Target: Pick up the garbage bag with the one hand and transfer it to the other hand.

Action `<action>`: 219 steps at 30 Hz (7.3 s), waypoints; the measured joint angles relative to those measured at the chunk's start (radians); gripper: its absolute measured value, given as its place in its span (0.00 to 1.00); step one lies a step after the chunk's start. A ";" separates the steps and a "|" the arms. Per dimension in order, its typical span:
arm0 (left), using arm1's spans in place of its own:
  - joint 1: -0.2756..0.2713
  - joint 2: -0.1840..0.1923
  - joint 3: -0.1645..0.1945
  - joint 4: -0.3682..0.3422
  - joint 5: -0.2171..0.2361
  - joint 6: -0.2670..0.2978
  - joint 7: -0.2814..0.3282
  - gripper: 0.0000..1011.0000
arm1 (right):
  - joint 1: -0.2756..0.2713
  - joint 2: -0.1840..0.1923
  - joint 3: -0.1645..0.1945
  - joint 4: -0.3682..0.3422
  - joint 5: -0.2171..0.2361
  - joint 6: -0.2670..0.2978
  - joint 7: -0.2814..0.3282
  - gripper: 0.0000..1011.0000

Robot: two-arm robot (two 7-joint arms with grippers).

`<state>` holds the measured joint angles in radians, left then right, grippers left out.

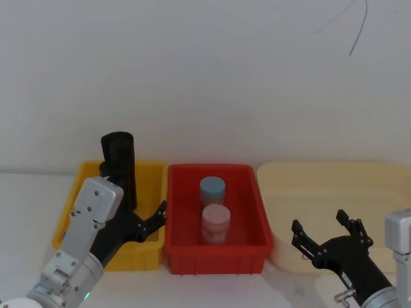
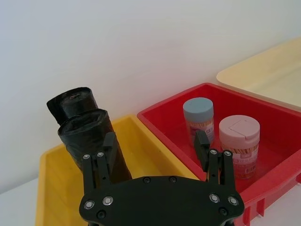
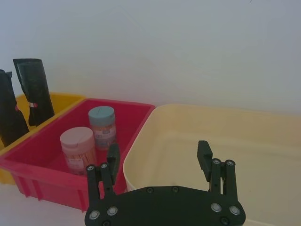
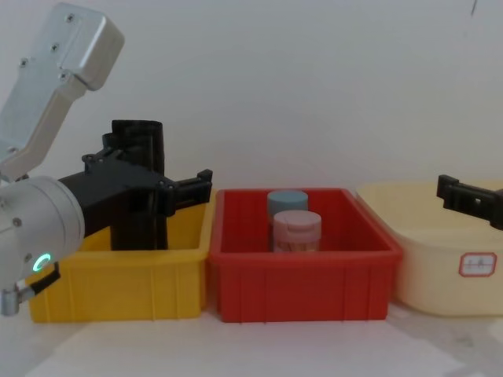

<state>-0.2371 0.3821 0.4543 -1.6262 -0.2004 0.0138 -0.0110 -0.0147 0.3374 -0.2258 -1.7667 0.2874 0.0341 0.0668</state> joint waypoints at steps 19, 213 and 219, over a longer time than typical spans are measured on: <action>0.000 0.000 0.000 0.000 0.000 0.000 0.000 0.99 | 0.000 0.000 0.000 0.000 0.000 0.000 0.000 0.99; 0.000 0.000 0.000 0.000 0.000 0.000 0.000 0.99 | 0.422 0.042 0.109 0.000 -0.176 0.532 0.093 0.64; 0.000 0.000 0.000 0.000 0.000 0.000 0.000 0.99 | 0.422 0.058 0.142 0.051 -0.193 0.542 0.075 0.64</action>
<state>-0.2372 0.3821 0.4543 -1.6262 -0.2004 0.0138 -0.0109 0.4072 0.3952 -0.0842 -1.7156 0.0940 0.5763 0.1422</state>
